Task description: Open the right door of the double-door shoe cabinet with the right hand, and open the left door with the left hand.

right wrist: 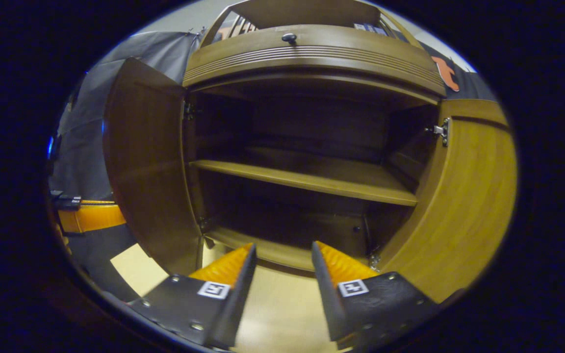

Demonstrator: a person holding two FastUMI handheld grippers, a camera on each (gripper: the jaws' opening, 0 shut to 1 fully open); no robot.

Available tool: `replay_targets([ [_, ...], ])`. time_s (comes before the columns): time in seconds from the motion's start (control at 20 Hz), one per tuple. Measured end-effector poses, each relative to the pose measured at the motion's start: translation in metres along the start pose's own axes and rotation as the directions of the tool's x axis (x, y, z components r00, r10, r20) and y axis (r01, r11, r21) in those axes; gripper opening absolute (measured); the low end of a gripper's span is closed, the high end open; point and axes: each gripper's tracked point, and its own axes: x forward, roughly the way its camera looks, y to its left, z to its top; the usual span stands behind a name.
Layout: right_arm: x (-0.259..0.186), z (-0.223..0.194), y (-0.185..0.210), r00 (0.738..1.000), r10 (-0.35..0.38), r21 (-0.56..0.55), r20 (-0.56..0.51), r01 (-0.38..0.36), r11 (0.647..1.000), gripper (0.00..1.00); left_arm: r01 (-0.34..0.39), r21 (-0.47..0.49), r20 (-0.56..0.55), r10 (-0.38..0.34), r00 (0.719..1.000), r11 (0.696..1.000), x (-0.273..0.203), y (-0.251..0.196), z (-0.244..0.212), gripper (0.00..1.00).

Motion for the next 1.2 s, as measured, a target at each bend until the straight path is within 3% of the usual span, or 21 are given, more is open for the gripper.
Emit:
replay_targets([
  [0.05, 0.001, -0.001, 0.003, 1.000, 0.009, -0.006, -0.002, -0.009, 1.000, 0.77, -0.009, 0.018, 0.002, 0.009, 1.000, 1.000, -0.002, 0.005, -0.001, 0.17],
  [0.15, 0.006, -0.001, 0.007, 1.000, 0.019, -0.015, -0.006, -0.019, 1.000, 0.98, -0.016, 0.043, 0.004, 0.016, 1.000, 0.999, -0.004, 0.013, 0.000, 0.15],
  [0.35, 0.013, 0.000, 0.019, 0.999, 0.040, -0.031, -0.015, -0.041, 0.999, 0.98, -0.058, 0.023, 0.010, 0.058, 0.998, 0.998, -0.012, 0.026, 0.000, 0.17],
  [0.5, 0.017, -0.005, 0.023, 0.998, 0.048, -0.022, -0.027, -0.049, 0.999, 0.99, -0.154, 0.032, 0.006, 0.154, 0.988, 0.988, -0.010, 0.053, 0.000, 0.14],
  [0.6, 0.020, -0.006, 0.029, 0.998, 0.056, -0.014, -0.033, -0.056, 0.998, 0.98, -0.233, 0.053, 0.010, 0.233, 0.973, 0.971, -0.019, 0.076, 0.004, 0.21],
  [0.65, 0.020, -0.005, 0.032, 0.998, 0.056, -0.013, -0.033, -0.056, 0.998, 0.98, -0.232, 0.053, 0.010, 0.231, 0.973, 0.971, -0.023, 0.078, 0.002, 0.10],
  [0.95, 0.026, 0.005, 0.037, 0.998, 0.055, -0.017, -0.016, -0.055, 0.998, 0.98, -0.192, 0.033, 0.022, 0.192, 0.981, 0.981, -0.026, 0.083, 0.000, 0.12],
  [1.15, 0.029, 0.012, 0.039, 0.999, 0.055, -0.031, 0.000, -0.055, 0.998, 0.98, -0.185, 0.073, 0.017, 0.184, 0.983, 0.980, -0.034, 0.092, -0.004, 0.12],
  [1.2, 0.030, 0.013, 0.039, 0.998, 0.055, -0.036, 0.002, -0.055, 0.998, 0.98, -0.195, 0.085, 0.019, 0.194, 0.981, 0.977, -0.038, 0.096, -0.003, 0.03],
])
